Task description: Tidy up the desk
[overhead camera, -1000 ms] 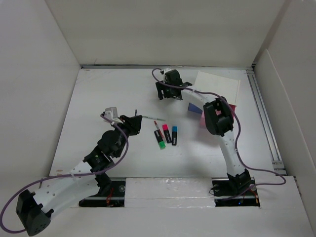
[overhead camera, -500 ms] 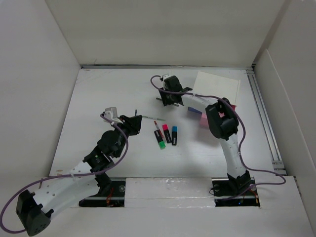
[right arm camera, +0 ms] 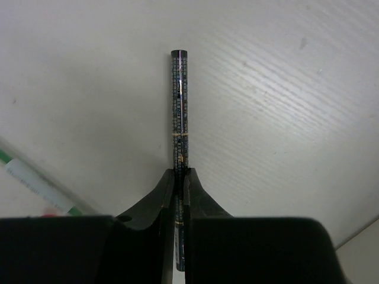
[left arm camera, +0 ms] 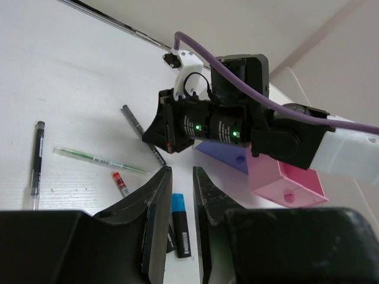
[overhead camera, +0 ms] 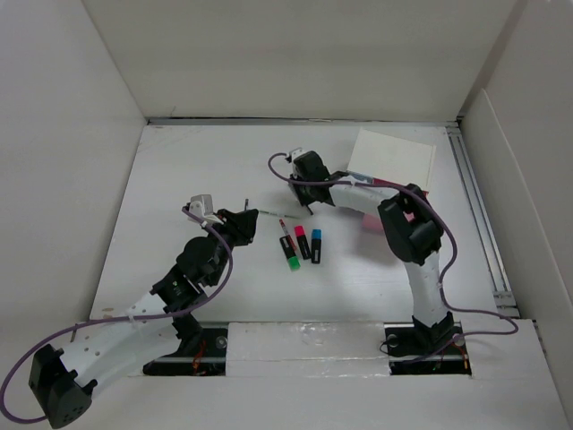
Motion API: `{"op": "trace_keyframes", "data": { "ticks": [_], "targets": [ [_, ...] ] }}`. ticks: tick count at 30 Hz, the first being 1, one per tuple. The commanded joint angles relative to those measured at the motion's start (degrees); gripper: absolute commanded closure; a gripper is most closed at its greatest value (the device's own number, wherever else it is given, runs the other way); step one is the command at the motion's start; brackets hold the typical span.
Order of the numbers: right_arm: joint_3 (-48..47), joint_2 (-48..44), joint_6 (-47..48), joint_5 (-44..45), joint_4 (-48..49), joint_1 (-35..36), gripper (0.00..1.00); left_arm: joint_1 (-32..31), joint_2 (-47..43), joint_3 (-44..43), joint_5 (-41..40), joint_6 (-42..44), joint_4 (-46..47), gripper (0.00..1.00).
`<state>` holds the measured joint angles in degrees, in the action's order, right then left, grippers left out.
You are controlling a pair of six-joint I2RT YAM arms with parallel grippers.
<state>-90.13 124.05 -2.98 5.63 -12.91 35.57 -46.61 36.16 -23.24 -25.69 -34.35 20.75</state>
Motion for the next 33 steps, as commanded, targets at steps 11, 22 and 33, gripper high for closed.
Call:
{"op": "trace_keyframes", "data": {
  "ticks": [11, 22, 33],
  "targets": [
    [18.6, -39.8, 0.6, 7.5, 1.7, 5.0, 1.0, 0.2, -2.1, -0.1, 1.2, 0.5, 1.9, 0.83],
    [33.0, -66.4, 1.8, 20.8, -9.1, -6.7, 1.0, 0.2, -3.1, 0.0, 2.5, 0.2, 1.9, 0.83],
    [41.3, -64.2, 4.5, 29.5, 7.8, -10.9, 1.0, 0.2, -3.8, 0.2, 3.3, 0.0, 2.3, 0.83]
  ]
}}
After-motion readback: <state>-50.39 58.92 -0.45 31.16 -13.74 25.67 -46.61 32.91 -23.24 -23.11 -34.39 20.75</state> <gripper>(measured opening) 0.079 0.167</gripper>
